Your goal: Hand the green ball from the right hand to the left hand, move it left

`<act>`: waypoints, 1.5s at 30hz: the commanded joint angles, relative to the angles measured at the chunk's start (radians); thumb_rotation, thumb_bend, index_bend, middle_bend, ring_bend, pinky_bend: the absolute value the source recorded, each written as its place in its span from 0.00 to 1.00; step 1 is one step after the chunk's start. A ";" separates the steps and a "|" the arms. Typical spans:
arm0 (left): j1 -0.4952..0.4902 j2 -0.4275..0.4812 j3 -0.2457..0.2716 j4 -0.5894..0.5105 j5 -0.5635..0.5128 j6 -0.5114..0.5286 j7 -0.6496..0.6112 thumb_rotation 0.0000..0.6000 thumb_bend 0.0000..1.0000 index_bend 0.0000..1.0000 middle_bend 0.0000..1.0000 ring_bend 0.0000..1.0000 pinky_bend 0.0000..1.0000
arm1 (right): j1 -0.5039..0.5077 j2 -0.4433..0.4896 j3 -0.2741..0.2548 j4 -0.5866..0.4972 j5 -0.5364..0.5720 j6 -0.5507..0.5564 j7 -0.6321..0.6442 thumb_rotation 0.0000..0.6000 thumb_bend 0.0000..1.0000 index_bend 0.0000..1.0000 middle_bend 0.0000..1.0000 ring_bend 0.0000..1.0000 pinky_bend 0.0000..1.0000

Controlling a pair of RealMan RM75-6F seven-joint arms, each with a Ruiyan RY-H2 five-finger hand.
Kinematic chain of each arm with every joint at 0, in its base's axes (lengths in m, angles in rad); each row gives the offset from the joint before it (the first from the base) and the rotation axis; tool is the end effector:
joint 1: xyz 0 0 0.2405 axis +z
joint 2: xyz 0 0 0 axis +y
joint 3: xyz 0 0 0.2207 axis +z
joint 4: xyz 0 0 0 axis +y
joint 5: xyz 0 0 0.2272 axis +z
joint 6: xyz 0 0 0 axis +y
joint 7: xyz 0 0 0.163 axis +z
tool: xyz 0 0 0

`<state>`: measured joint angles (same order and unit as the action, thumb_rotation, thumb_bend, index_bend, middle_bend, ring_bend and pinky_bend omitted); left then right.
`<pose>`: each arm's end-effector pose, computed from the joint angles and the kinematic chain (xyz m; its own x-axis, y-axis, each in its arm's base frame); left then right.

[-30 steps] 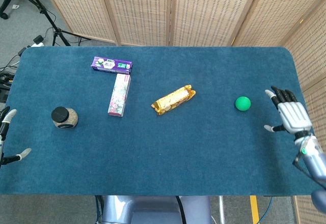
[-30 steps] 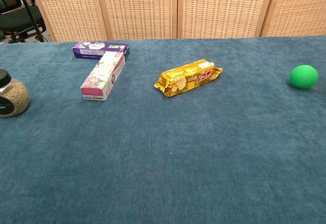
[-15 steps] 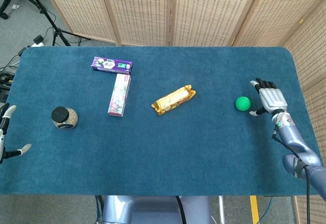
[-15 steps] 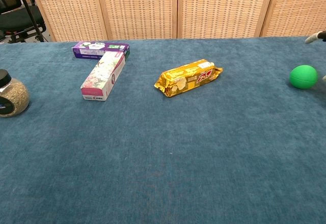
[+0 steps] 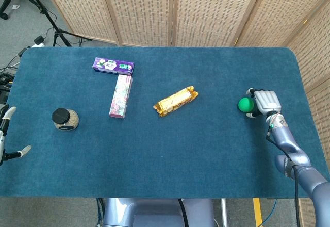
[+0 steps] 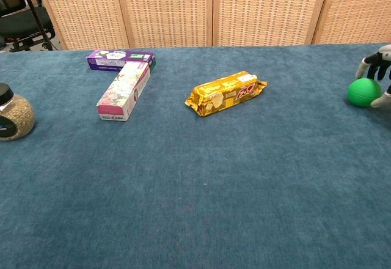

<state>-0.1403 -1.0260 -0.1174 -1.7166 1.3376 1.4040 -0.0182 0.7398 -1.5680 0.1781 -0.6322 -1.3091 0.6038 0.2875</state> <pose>-0.2824 0.2271 0.1522 0.3402 -0.0047 0.9404 0.9372 0.0835 -0.3386 -0.3066 -0.4456 0.0667 0.4902 -0.3012 0.8179 -0.8591 -0.0083 0.5118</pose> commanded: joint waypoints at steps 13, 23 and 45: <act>0.005 0.011 0.001 -0.005 0.009 0.006 -0.026 1.00 0.00 0.00 0.00 0.00 0.00 | -0.019 0.004 -0.033 -0.047 -0.122 0.263 0.155 1.00 0.21 0.55 0.61 0.53 0.47; 0.020 0.038 0.026 -0.015 0.084 0.028 -0.090 1.00 0.00 0.00 0.00 0.00 0.00 | -0.008 0.258 -0.001 -0.745 -0.239 0.488 -0.104 1.00 0.26 0.55 0.61 0.53 0.47; 0.029 0.069 0.049 0.030 0.128 0.025 -0.235 1.00 0.00 0.00 0.00 0.00 0.00 | 0.226 -0.274 0.061 -0.788 0.215 0.312 -0.743 1.00 0.31 0.55 0.60 0.53 0.48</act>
<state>-0.1102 -0.9574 -0.0688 -1.6870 1.4663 1.4301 -0.2530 0.9436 -1.7860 0.2427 -1.4749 -1.1220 0.9124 -0.4218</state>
